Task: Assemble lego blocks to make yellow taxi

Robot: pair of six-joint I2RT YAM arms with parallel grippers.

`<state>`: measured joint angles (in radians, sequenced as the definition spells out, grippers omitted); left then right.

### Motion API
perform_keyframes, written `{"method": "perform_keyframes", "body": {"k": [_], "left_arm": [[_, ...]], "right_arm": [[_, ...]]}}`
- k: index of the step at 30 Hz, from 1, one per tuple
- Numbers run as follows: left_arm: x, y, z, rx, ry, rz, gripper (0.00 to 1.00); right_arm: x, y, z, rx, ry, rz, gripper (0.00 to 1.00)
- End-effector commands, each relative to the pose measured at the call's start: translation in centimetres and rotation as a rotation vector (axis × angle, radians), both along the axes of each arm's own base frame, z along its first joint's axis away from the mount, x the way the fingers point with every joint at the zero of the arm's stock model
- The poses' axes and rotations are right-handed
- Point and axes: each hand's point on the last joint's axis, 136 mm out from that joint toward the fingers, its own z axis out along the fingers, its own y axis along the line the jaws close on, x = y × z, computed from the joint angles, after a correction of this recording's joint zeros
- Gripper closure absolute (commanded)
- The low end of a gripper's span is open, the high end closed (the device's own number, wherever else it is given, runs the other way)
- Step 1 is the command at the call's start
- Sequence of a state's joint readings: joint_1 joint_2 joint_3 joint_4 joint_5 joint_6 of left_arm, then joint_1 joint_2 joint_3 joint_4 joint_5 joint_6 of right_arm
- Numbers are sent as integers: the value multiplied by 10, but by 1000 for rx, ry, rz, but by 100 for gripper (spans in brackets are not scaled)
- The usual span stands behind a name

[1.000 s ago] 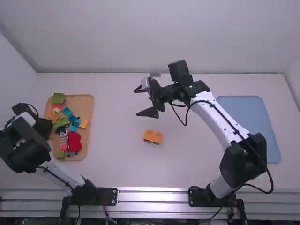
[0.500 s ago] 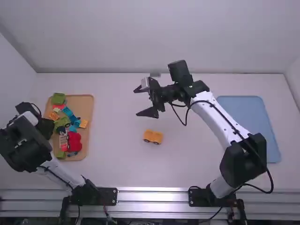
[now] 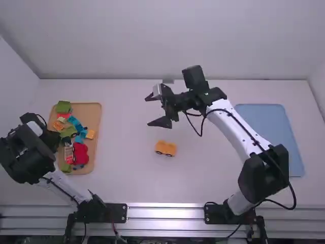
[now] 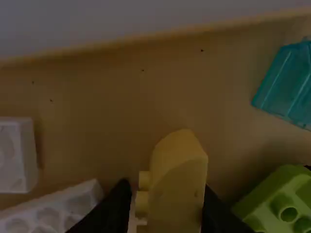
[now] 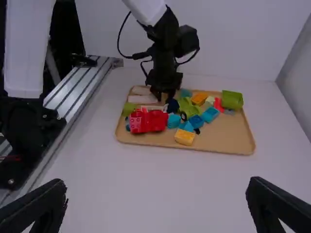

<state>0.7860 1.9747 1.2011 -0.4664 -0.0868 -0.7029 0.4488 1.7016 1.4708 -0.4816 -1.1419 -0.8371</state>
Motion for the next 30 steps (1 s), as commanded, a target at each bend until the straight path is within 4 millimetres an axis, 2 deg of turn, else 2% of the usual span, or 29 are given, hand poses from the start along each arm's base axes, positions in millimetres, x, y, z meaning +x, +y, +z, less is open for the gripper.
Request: {"method": "perform_keyframes", "body": {"k": [1, 3, 7, 10, 16, 18, 19, 22, 23, 26, 30], "left_arm": [[-5, -9, -6, -28, 22, 13, 69], [-5, -9, -7, -31, 23, 19, 75], [-2, -13, -7, -59, -5, -1, 76], [2, -10, -6, -47, -18, -4, 85], [15, -11, 2, -55, -61, -105, 80], [19, -12, 9, -72, -82, -132, 83], [21, -12, 21, -86, -113, -152, 98], [22, -11, 40, -76, -153, -171, 98], [18, -10, 56, -51, -159, -166, 98], [8, -12, 86, 21, -162, -166, 98], [-4, -25, 126, 125, -232, -194, 98]], "right_arm": [[1, 3, 4, 10, -2, 10, 1], [1, 3, 4, 10, -3, 10, 1], [2, 3, 4, 10, -4, 7, 1], [1, 2, 3, 8, 0, 8, 1], [1, 3, 4, 9, -2, 9, 1], [2, 3, 4, 11, -5, 8, 1], [2, 2, 4, 11, -4, 7, 1], [0, 3, 4, 14, 1, 16, 1], [-2, 5, 4, 13, -2, 21, 1], [1, 6, 5, 18, -22, 17, 1], [6, 8, 12, 32, 9, -9, 1]]}}
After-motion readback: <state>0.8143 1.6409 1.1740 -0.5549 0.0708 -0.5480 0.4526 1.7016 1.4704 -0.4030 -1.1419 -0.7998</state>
